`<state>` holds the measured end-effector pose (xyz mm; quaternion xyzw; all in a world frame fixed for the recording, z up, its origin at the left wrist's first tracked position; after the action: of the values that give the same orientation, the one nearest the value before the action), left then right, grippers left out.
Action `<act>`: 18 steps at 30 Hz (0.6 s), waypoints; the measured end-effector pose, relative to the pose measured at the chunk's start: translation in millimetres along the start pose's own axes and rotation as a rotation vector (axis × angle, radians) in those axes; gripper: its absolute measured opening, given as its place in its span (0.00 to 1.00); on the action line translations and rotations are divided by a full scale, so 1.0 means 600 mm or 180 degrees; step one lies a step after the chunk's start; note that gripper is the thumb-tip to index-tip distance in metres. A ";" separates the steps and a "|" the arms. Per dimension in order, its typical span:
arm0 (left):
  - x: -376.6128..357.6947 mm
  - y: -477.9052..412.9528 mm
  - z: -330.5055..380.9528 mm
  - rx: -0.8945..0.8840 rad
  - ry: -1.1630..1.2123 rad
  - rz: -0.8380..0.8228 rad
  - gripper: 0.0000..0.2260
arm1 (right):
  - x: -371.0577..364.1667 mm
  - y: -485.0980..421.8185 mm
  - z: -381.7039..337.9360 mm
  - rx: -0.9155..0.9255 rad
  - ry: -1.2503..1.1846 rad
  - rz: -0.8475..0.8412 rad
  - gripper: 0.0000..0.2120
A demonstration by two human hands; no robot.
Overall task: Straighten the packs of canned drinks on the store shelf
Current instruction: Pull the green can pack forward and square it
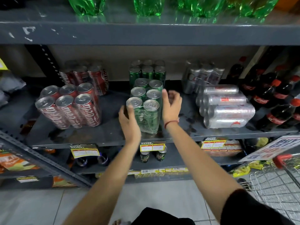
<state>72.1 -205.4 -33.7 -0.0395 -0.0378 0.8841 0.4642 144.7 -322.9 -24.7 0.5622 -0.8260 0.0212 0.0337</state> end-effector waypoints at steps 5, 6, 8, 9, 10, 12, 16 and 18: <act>-0.053 0.089 -0.022 0.0087 0.0029 -0.0226 0.34 | -0.026 -0.106 -0.051 -0.0751 0.0602 -0.1123 0.33; -0.061 0.085 -0.022 0.0121 -0.0002 -0.0258 0.35 | -0.031 -0.112 -0.052 -0.0844 0.0532 -0.1340 0.35; -0.068 0.075 -0.020 0.0226 -0.0029 -0.0280 0.37 | -0.034 -0.116 -0.041 -0.0898 0.0590 -0.1490 0.39; -0.068 0.067 -0.023 0.0281 -0.0054 -0.0281 0.38 | -0.034 -0.116 -0.033 -0.0865 0.0673 -0.1422 0.43; -0.065 0.056 -0.024 0.0286 -0.0106 -0.0260 0.38 | -0.030 -0.111 -0.027 -0.0827 0.0748 -0.1329 0.45; -0.051 0.028 -0.023 0.0268 -0.0102 -0.0264 0.36 | -0.016 -0.087 -0.022 -0.0668 0.0663 -0.1096 0.38; -0.015 -0.058 -0.025 0.0480 0.0308 -0.0595 0.32 | 0.009 -0.039 0.013 -0.0193 0.0509 -0.0492 0.29; -0.004 -0.096 -0.022 0.0618 0.0354 -0.0759 0.26 | 0.011 -0.016 0.021 -0.0095 0.0564 -0.0217 0.27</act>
<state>121.9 -174.2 -40.9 -0.0386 0.0692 0.8187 0.5687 150.8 -333.3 -36.6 0.5854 -0.8004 0.0575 0.1157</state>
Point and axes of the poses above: each hand's wrist, its own y-axis away from the middle knuckle, its own x-axis out of the back of the hand, z = x × y, the point moved 2 cm from there along -y, towards the middle knuckle, and after that the axes turned 10 degrees about -x, right-handed, at the moved point
